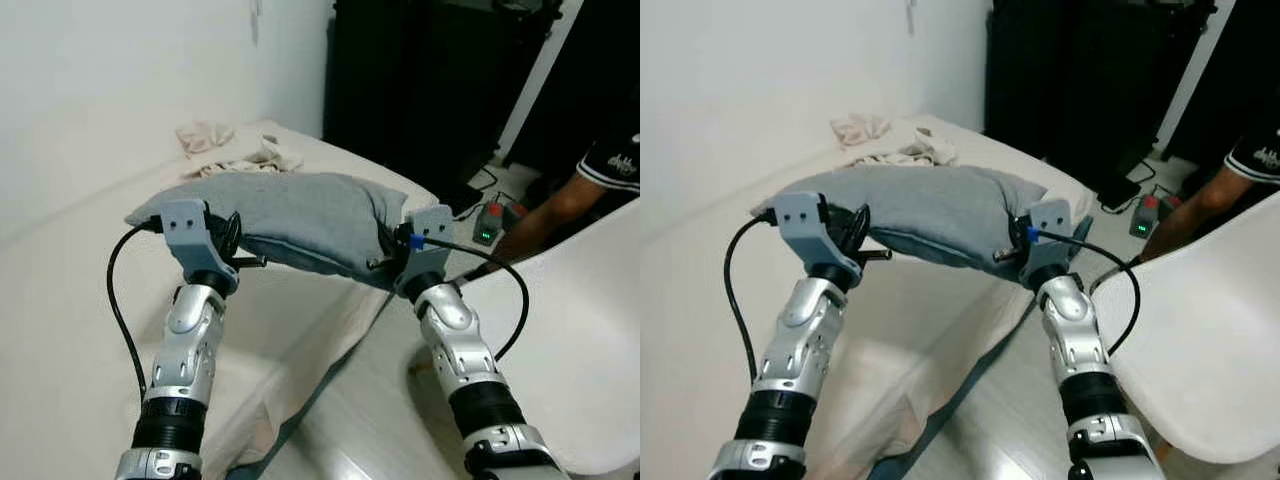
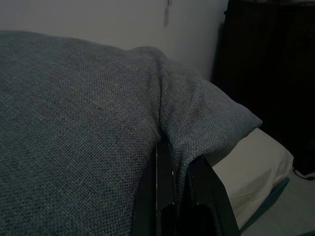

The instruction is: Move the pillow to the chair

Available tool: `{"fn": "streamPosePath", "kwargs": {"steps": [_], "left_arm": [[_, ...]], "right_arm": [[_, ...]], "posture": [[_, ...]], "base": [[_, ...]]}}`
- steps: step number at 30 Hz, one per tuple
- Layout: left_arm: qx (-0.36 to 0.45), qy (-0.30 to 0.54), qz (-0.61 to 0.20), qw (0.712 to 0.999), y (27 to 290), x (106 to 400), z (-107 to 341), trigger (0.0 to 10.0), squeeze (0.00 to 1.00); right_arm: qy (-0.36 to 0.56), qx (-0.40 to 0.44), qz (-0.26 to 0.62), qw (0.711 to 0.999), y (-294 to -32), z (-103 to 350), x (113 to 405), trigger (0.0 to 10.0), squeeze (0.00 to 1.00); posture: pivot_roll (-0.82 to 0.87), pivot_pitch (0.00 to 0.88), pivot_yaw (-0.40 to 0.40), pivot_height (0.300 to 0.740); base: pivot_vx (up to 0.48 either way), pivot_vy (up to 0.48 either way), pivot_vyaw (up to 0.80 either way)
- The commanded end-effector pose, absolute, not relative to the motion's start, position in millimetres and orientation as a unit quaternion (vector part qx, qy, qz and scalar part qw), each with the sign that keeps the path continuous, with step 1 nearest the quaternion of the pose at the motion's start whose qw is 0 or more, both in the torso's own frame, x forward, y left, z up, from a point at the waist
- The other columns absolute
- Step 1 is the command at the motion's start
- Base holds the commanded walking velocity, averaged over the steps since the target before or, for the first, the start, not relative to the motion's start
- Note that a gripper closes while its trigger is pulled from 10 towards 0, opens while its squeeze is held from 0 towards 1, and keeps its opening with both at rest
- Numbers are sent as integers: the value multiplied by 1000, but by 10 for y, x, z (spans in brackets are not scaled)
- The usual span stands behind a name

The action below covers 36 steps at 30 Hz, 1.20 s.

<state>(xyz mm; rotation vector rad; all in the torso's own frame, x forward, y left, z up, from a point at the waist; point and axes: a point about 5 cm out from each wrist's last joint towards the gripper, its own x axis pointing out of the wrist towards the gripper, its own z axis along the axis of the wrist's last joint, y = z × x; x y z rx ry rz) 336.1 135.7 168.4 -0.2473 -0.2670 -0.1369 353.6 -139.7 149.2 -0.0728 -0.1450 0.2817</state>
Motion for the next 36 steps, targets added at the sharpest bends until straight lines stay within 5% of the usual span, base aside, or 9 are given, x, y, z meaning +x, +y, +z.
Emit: {"fn": "streamPosePath", "kwargs": {"steps": [1, 36], "left_arm": [[-126, -153, -86, 976, 1305, 3363, 1761, 10000, 0], [-49, -9, -68, 996, 1406, 3229, 1061, 10000, 0]], "right_arm": [[-80, -43, 164, 982, -1276, 1526, 3515, 10000, 0], [94, -63, 154, 982, -1390, 641, 3223, 10000, 0]], "posture": [[-52, 47, -23, 740], [-51, 71, -9, 740]], "base": [[0, 0, 0], [0, 0, 0]]}}
